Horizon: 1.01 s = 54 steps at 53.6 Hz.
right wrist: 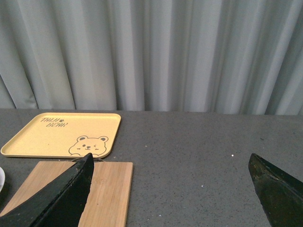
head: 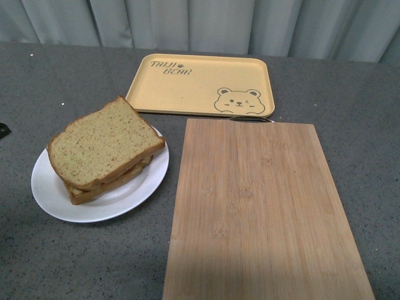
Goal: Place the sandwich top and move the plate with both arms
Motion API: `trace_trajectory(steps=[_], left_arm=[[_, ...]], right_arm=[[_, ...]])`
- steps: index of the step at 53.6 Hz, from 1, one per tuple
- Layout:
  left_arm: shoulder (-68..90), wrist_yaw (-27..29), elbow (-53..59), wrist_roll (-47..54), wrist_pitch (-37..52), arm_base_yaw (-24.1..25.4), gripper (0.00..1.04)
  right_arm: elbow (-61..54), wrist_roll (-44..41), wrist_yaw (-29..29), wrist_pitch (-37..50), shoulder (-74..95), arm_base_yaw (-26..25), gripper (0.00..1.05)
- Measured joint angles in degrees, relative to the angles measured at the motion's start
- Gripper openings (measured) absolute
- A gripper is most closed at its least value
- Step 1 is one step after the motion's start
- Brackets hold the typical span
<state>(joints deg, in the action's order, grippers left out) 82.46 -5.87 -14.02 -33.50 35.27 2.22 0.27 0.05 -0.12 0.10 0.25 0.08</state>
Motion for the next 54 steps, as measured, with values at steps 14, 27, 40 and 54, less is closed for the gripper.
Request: trace_trajectory(steps=[14,27,40,54], left_arm=[[16.66,-5.57,-5.2,-4.81,-0.63,1.57,0.98],[24.68,-6.69,-7.96,-7.15,-0.11,1.79,0.98],[29.07,-7.87,-11.72,-9.33,-0.81,2.4,0.91],[33.05,-10.73,-16.11,-13.25,-2.8,2.84,0.49]], right_arm=[[0.0,0.02,0.0,0.0,0.0,0.0,0.95],[0.0,0.02,0.0,0.0,0.0,0.0,0.95],[0.0,0.02,0.0,0.0,0.0,0.0,0.95],[0.0,0.02,0.0,0.0,0.0,0.0,0.95]])
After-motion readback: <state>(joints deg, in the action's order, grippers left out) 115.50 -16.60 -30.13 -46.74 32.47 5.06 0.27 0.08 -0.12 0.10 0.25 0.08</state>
